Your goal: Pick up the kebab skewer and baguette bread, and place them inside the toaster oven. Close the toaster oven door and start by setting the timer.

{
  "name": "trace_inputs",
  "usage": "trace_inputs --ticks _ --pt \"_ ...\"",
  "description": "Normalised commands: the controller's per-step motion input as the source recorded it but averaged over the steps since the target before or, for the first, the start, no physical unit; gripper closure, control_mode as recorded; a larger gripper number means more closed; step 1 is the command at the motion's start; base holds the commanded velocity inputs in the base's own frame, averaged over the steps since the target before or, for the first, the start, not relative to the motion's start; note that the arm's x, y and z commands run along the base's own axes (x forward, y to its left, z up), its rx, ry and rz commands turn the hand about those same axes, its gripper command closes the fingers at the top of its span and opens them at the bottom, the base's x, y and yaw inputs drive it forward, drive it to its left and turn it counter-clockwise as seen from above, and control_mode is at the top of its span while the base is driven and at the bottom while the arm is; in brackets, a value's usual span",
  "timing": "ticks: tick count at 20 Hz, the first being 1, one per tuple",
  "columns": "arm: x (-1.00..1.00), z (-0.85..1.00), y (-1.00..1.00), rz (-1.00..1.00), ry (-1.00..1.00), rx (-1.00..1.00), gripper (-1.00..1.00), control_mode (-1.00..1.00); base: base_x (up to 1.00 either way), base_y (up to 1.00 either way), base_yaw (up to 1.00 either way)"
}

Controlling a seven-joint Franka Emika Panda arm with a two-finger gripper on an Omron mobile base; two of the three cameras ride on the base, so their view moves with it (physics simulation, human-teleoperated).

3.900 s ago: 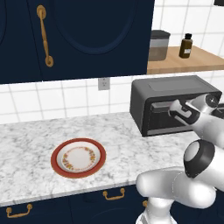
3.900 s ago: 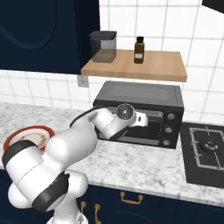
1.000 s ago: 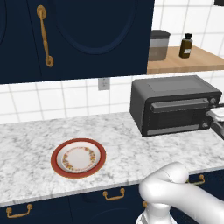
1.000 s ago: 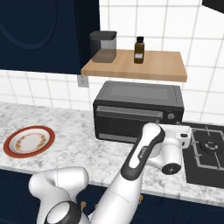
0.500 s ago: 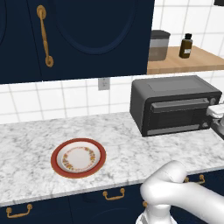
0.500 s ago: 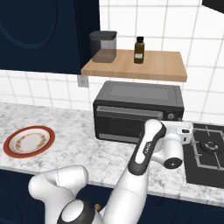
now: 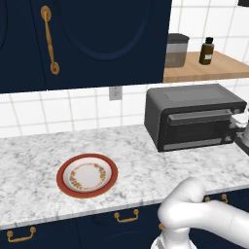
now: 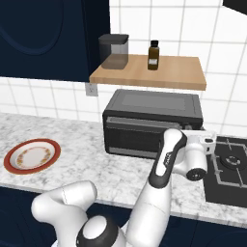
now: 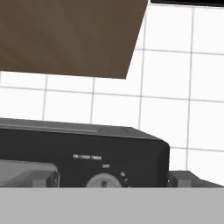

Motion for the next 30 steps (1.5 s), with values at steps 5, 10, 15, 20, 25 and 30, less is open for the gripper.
trace_inputs --ticks 5,10,15,20,25,30 --pt "0.27 0.00 -0.12 0.00 0.00 0.00 -1.00 -1.00 0.00 0.00 0.00" --pt "0.21 -0.03 -0.24 0.00 0.00 0.00 -1.00 -1.00 0.00 0.00 0.00" --pt "0.09 -0.16 -0.27 0.00 0.00 0.00 -1.00 -1.00 0.00 0.00 0.00" --pt "-0.06 -0.11 -0.19 0.00 0.00 0.00 -1.00 -1.00 0.00 0.00 0.00" --pt "-0.20 -0.07 -0.16 0.00 0.00 0.00 -1.00 -1.00 0.00 0.00 0.00" --pt "0.00 -0.17 -0.09 0.00 0.00 0.00 -1.00 -1.00 0.00 0.00 0.00"
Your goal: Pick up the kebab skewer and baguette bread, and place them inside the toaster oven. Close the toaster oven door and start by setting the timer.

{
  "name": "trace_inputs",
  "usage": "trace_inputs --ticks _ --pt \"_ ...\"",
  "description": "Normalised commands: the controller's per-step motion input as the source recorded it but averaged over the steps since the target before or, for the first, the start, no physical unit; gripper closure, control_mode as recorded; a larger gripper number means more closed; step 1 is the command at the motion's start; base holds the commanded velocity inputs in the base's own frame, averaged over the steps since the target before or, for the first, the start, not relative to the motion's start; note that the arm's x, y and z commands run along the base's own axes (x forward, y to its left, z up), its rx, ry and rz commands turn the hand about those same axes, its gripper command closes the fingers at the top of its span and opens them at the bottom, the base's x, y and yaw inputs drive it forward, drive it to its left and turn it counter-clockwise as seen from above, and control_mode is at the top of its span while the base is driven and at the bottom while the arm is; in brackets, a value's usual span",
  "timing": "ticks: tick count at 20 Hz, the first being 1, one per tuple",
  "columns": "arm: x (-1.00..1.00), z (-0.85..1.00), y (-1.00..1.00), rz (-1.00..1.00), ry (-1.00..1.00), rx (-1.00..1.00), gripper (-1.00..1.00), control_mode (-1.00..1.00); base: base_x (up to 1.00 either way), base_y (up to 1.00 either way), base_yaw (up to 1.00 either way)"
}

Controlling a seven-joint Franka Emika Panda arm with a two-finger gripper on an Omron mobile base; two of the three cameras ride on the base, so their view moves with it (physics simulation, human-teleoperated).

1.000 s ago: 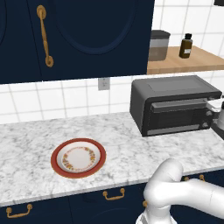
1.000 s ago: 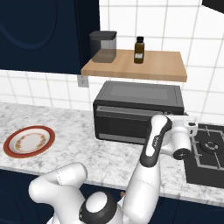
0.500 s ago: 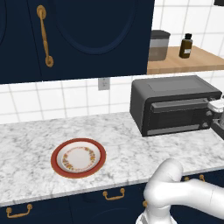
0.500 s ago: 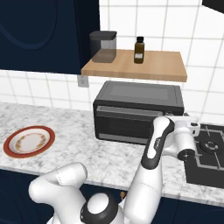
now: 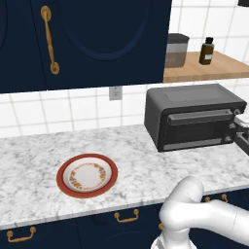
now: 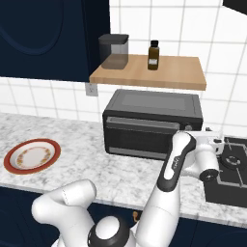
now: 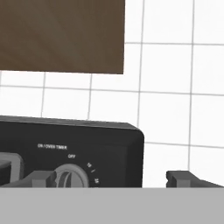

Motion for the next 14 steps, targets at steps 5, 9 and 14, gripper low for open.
trace_inputs --ticks 5,9,14 --pt "0.00 -0.15 0.00 0.00 0.00 0.01 -1.00 -1.00 0.00 0.00 0.00" --pt "0.05 -0.21 0.00 0.00 0.00 0.00 -1.00 -1.00 0.00 0.00 0.00" --pt "0.41 -0.08 -0.04 0.00 0.00 0.00 -1.00 -1.00 0.00 0.00 0.00"
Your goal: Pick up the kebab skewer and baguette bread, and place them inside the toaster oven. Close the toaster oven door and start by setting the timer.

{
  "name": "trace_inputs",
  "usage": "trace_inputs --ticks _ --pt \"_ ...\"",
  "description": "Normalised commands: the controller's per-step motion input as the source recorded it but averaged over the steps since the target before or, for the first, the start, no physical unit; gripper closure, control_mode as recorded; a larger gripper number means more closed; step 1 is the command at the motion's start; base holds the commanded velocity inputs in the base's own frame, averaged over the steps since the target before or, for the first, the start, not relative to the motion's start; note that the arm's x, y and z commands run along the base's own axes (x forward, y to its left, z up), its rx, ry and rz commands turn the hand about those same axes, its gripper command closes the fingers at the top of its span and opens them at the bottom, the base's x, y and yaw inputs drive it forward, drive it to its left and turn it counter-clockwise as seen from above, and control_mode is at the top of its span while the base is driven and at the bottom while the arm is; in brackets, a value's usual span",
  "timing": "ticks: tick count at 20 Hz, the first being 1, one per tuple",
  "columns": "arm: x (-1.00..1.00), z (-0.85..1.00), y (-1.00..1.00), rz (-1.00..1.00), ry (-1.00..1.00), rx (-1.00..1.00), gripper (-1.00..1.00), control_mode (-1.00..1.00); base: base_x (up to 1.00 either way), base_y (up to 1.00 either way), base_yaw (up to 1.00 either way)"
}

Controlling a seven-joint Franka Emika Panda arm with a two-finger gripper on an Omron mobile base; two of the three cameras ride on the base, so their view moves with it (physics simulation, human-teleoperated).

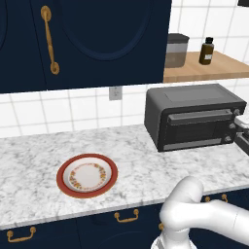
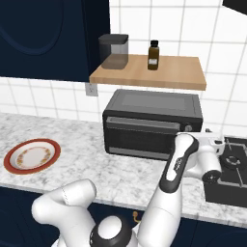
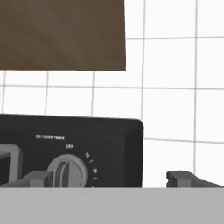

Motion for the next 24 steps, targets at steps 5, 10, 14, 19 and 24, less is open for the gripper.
trace_inputs --ticks 5,10,14,19,24 --pt "0.40 -0.04 0.00 0.00 0.00 0.00 -1.00 -1.00 0.00 0.00 0.00" --pt "0.02 -0.02 0.00 0.00 0.00 0.00 -1.00 -1.00 0.00 0.00 0.00" --pt "0.00 0.00 0.00 -0.04 0.00 0.00 -1.00 -1.00 0.00 0.00 0.00" --pt "0.00 0.00 0.06 -0.11 0.00 0.00 -1.00 -1.00 0.00 0.00 0.00" --pt "0.07 0.00 0.02 -0.12 0.00 0.00 -1.00 -1.00 0.00 0.00 0.00"
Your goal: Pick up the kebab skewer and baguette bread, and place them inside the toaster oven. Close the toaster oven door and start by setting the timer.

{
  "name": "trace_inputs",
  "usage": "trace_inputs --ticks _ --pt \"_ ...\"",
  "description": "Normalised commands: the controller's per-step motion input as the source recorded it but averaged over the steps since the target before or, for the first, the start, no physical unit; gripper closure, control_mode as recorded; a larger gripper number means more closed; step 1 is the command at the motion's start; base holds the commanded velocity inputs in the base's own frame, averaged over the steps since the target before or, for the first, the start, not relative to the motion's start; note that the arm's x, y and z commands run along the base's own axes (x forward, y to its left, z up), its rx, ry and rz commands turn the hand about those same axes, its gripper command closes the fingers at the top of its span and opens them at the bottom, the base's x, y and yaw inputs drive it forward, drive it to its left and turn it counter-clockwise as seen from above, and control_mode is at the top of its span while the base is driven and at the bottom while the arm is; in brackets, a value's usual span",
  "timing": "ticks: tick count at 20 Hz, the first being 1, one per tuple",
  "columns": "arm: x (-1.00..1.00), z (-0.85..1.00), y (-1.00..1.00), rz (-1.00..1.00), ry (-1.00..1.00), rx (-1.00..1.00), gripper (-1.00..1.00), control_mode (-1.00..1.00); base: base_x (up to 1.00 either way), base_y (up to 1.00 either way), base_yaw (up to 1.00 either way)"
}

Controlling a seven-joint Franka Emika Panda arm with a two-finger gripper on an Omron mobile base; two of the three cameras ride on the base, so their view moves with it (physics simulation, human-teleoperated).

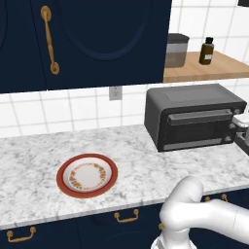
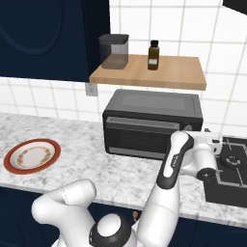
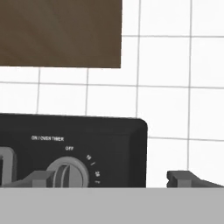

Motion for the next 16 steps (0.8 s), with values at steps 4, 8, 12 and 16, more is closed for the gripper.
trace_inputs --ticks 4,8,12,16 --pt "0.09 0.00 -0.01 -0.08 0.00 0.00 -1.00 -1.00 0.00 0.00 0.00" --pt "0.05 0.00 -0.24 -0.05 0.00 0.00 -1.00 -1.00 0.00 0.00 0.00" --pt "0.01 0.00 -0.26 -0.04 0.00 0.00 -1.00 -1.00 0.00 0.00 0.00" --pt "0.00 0.00 -0.19 -0.06 -0.03 0.00 1.00 -1.00 0.00 0.00 0.00"
